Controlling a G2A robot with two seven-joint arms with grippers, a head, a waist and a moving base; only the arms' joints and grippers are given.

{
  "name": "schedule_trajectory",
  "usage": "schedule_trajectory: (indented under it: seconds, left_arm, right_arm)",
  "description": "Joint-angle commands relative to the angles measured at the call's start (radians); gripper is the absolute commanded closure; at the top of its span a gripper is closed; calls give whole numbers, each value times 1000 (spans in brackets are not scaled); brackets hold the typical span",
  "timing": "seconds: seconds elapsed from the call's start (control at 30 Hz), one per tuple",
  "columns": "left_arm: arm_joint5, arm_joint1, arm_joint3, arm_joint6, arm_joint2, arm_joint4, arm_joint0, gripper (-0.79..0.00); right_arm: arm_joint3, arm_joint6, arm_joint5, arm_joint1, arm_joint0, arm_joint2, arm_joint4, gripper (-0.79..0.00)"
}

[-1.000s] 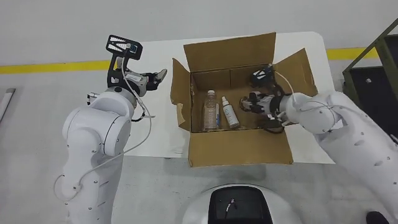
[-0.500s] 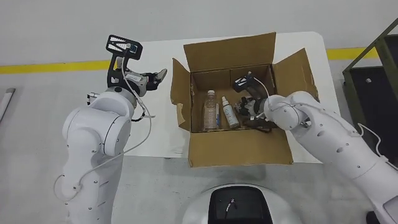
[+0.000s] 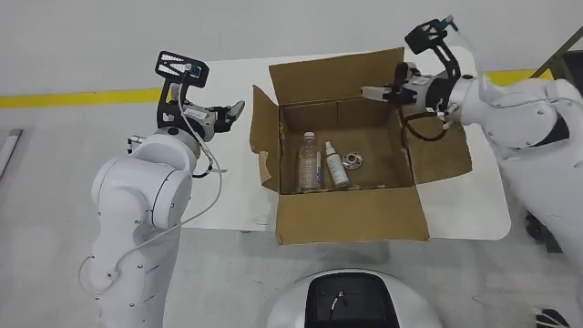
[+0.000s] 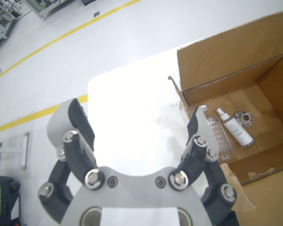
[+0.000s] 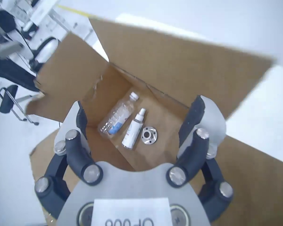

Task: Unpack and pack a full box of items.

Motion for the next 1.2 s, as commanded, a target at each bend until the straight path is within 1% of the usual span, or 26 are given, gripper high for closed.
schedule_trajectory:
  seconds: [0.0,0.03,0.07,0.1,0.27,0.37,0.47,0.53,0.67,0.73,0.77,0.87,1.03,1.17]
  left_arm:
    - [0,0,0,0,0,0,0,-785]
    - [0,0,0,0,0,0,0,-785]
    - [0,0,0,0,0,0,0,-785]
    - [0,0,0,0,0,0,0,-785]
    - [0,0,0,0,0,0,0,-785]
    - [0,0,0,0,0,0,0,-785]
    - [0,0,0,0,0,0,0,-785]
    - [0,0,0,0,0,0,0,-785]
    - [0,0,0,0,0,0,0,-785]
    - [0,0,0,0,0,0,0,-785]
    - [0,0,0,0,0,0,0,-785]
    - [0,0,0,0,0,0,0,-785]
    - [0,0,0,0,0,0,0,-785]
    - [0,0,0,0,0,0,0,-785]
  right_arm:
    - [-29,7,-28,18,-28,154,72,-388]
    - [-46,9,-40,26,-45,207,72,-256]
    - [-59,8,-48,32,-66,256,85,-148]
    - [-68,4,-57,38,-88,305,93,0]
    - [-90,12,-73,63,-217,477,25,0]
    - [-70,16,-62,71,-278,547,39,0]
    - [-62,22,-55,76,-331,585,28,0]
    - [-57,35,-53,78,-352,591,35,0]
    - [-57,35,-53,78,-352,591,35,0]
    - [-57,35,-53,78,-352,591,35,-49]
    - [-57,35,-53,78,-352,591,35,0]
    - [-57,35,-53,78,-352,591,35,0]
    - [-118,-55,-85,72,-432,554,47,0]
    - [-145,-161,-146,69,-505,535,-32,0]
